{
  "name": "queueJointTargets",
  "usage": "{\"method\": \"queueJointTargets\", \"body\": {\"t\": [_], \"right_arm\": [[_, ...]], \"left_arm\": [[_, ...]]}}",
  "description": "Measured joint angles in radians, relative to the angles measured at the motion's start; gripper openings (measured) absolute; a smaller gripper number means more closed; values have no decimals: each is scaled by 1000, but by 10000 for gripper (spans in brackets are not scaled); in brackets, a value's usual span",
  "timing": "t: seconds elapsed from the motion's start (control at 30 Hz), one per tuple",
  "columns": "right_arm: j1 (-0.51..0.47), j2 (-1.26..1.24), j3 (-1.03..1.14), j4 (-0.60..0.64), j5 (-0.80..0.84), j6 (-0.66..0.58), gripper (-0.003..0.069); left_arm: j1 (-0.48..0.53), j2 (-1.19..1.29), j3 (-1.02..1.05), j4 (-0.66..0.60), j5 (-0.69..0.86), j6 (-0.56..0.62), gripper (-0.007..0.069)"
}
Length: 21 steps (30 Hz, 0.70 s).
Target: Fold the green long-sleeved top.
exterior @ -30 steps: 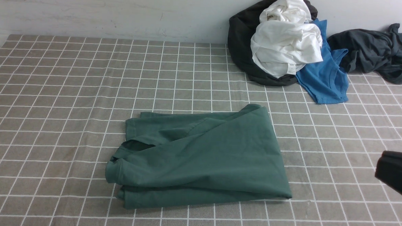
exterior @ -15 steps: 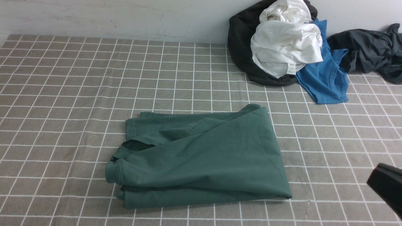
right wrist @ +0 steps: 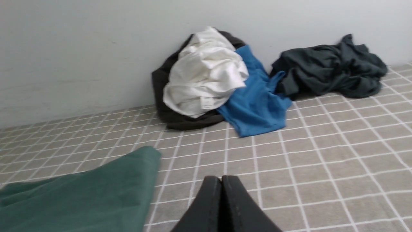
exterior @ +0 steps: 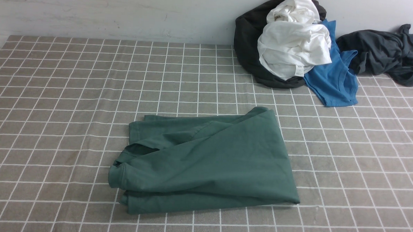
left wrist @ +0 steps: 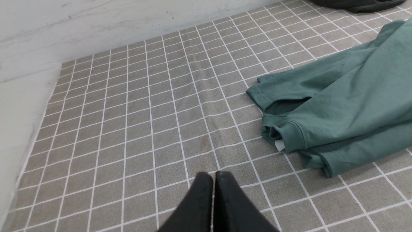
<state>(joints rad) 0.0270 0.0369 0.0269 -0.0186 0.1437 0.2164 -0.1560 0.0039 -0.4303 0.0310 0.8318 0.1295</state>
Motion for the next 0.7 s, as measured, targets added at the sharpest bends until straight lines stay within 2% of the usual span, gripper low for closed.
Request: {"method": "queueJointTargets", "body": {"t": [0.1,0.3,0.7], "right_arm": [[-35,-43,0,-15,56,6,-14],[-42,-47,0,-26,195,9,-14],[-42,-47,-1,-26,202,-78,-14]], "left_arm": [[0,0,0,0,0,0,-7],[0,0,0,0,0,0,-7],[0,0,0,0,0,0,-7]]}}
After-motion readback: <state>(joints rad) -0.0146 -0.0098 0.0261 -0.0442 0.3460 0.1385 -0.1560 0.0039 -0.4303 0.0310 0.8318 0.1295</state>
